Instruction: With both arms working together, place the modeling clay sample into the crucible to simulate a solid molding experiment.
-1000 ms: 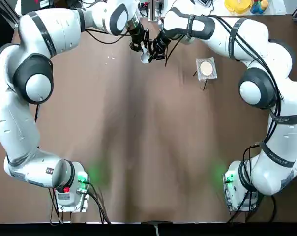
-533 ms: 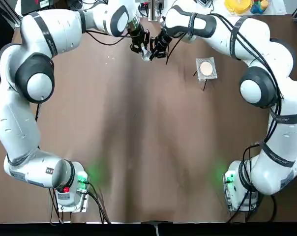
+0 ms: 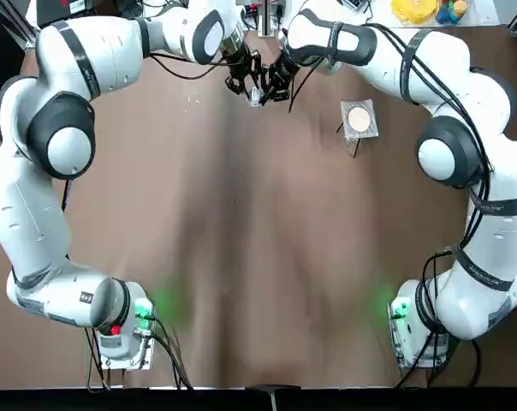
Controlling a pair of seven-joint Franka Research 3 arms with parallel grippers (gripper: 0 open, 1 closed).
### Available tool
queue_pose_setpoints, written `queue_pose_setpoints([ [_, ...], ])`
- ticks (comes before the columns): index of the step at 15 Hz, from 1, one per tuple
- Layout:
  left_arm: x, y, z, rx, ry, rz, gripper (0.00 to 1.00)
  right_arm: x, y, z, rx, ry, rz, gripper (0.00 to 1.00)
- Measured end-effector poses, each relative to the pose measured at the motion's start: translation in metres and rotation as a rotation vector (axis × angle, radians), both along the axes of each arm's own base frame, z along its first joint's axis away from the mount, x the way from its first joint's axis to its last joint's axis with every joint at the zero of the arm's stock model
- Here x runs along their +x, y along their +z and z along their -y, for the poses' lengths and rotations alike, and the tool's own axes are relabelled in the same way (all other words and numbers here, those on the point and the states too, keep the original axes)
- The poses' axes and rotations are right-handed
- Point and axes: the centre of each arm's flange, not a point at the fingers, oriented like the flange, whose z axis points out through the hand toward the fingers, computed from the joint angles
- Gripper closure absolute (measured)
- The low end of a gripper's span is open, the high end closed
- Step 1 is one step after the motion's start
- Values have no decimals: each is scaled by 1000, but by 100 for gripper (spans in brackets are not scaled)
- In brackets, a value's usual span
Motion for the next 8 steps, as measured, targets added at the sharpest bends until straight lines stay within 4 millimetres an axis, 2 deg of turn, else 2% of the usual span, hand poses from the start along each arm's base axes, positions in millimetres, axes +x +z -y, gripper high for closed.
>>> queue_pose_setpoints([
  [2,0,-1,0,1,0,-1,51,1,0,2,0,-3,0,96],
  [6,-1,-1,1,1,-3,0,50,7,6,5,8,-12,10,96],
  [8,4,4,-2,-5,6,9,38,13,11,9,17,-8,32,96],
])
